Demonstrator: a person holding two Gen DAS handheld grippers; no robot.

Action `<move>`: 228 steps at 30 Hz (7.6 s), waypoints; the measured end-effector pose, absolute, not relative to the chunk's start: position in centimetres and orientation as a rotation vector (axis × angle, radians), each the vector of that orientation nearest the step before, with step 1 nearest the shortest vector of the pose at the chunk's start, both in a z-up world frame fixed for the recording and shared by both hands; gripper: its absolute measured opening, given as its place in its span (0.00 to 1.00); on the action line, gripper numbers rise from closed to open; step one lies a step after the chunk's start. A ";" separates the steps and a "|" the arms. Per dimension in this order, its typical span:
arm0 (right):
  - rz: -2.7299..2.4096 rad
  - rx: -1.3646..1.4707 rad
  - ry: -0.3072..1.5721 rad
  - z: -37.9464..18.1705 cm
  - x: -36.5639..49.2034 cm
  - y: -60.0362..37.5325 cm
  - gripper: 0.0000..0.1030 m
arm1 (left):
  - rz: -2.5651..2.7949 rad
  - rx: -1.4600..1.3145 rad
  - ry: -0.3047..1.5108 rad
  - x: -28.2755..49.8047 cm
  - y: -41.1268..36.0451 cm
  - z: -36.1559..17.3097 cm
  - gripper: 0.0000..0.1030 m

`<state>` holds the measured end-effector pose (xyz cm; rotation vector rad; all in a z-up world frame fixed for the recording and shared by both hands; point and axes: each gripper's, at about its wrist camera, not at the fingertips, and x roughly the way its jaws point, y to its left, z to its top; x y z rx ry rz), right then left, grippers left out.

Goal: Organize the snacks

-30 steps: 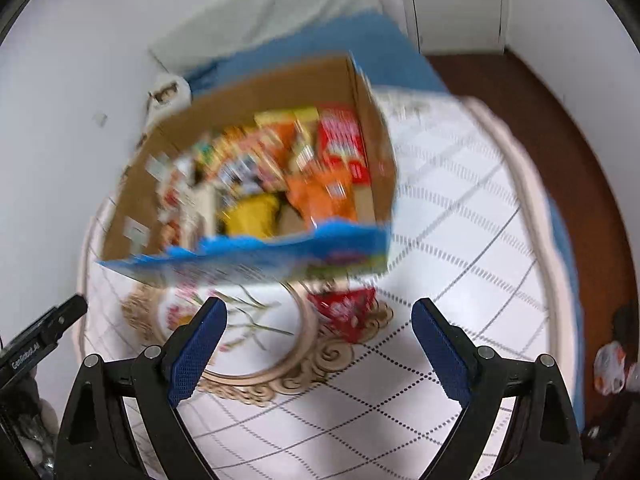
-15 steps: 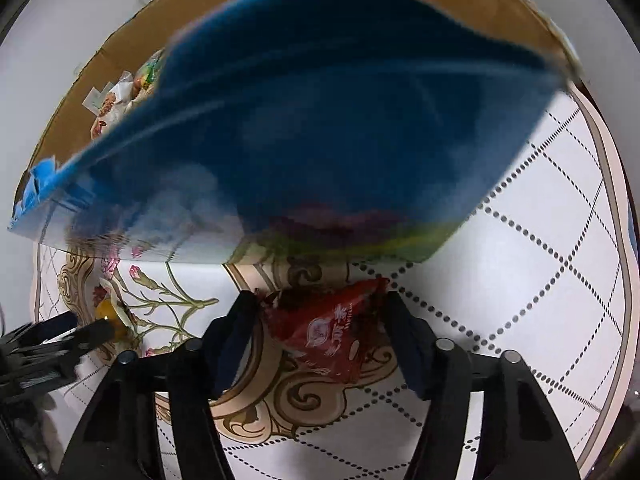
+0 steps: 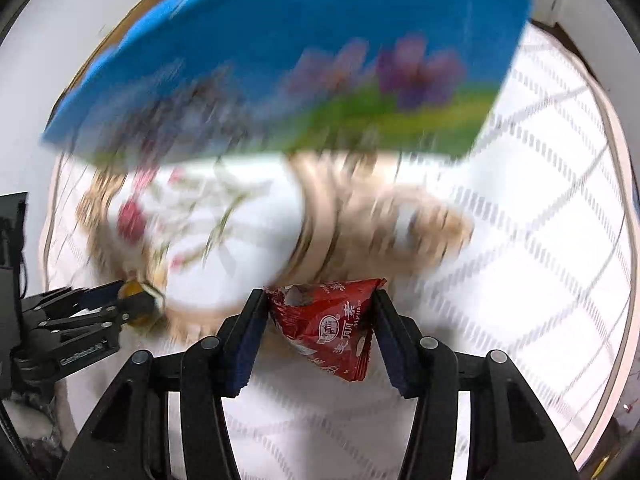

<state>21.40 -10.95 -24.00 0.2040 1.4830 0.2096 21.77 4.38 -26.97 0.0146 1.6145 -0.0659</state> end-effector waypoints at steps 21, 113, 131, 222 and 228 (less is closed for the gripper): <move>0.238 0.246 1.496 -23.1 17.9 -8.1 0.53 | -0.128 -0.021 1.523 19.2 1.0 -22.5 0.39; -0.009 0.049 0.956 3.0 22.6 -11.5 1.00 | -0.002 0.013 0.957 26.0 3.1 -0.2 0.92; -0.021 -0.015 0.815 9.5 14.1 -9.7 1.00 | -0.018 0.043 0.850 17.6 2.7 3.7 0.92; -0.136 0.032 0.885 1.9 21.8 -12.3 1.00 | 0.018 0.066 0.888 25.6 1.1 -1.8 1.00; -0.137 0.036 0.884 2.0 21.7 -12.3 1.00 | 0.015 0.067 0.886 25.6 1.0 -1.7 1.00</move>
